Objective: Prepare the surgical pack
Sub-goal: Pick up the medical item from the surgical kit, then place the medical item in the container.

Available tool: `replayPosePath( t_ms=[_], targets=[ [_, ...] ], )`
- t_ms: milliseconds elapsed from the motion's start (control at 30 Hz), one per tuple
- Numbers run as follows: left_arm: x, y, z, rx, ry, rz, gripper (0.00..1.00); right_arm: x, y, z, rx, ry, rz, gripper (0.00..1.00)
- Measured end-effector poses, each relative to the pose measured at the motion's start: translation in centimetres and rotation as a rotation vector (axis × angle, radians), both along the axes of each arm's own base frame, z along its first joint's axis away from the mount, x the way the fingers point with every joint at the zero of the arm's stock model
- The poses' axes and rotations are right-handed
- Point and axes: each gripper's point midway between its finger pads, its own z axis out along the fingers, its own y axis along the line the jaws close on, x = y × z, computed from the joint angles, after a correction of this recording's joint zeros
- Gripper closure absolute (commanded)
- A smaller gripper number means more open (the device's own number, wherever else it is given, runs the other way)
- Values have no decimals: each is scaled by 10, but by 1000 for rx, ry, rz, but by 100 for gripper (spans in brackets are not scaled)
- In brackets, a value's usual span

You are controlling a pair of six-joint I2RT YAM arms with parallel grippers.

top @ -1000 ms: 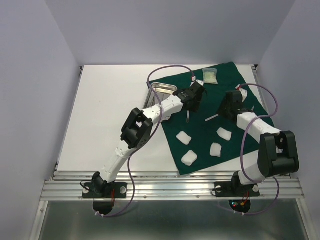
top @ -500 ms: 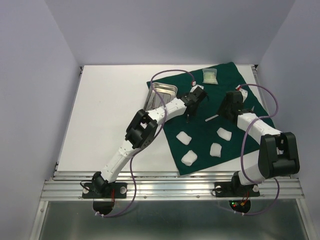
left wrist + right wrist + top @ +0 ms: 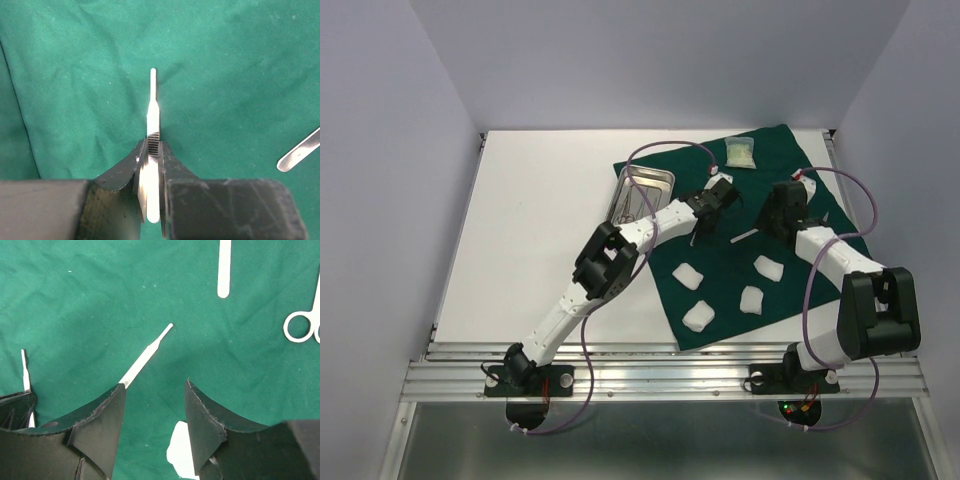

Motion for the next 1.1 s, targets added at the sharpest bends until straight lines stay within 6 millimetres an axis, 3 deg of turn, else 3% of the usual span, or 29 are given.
replayPosePath(
  t_ms=[133,233,467,533,633,767,900,1067,1100],
  targets=[
    [-1,2,6,12,-5,-12,98,0,0,3,1,-8,0,44],
    [0,3,25,-2,-25,-23,99,-1,0,2,0,-4,0,44],
    [12,21,107,-85,-123,-24,99,-3,-1,3,-1,-1,0,44],
    [21,39,131,-98,-157,-3,99,-3,-1,4,-2,-2,0,44],
    [36,65,146,-95,-189,28,99,-3,-1,4,-2,-2,2,44],
    [57,108,137,-42,-193,73,99,-3,0,4,0,-1,4,44],
    [65,150,99,61,-142,97,95,-3,2,4,7,-1,11,44],
    [61,173,68,116,-85,85,90,-3,3,4,12,0,16,44],
    [63,173,66,112,-84,82,83,-3,3,4,14,0,18,44]
  ],
)
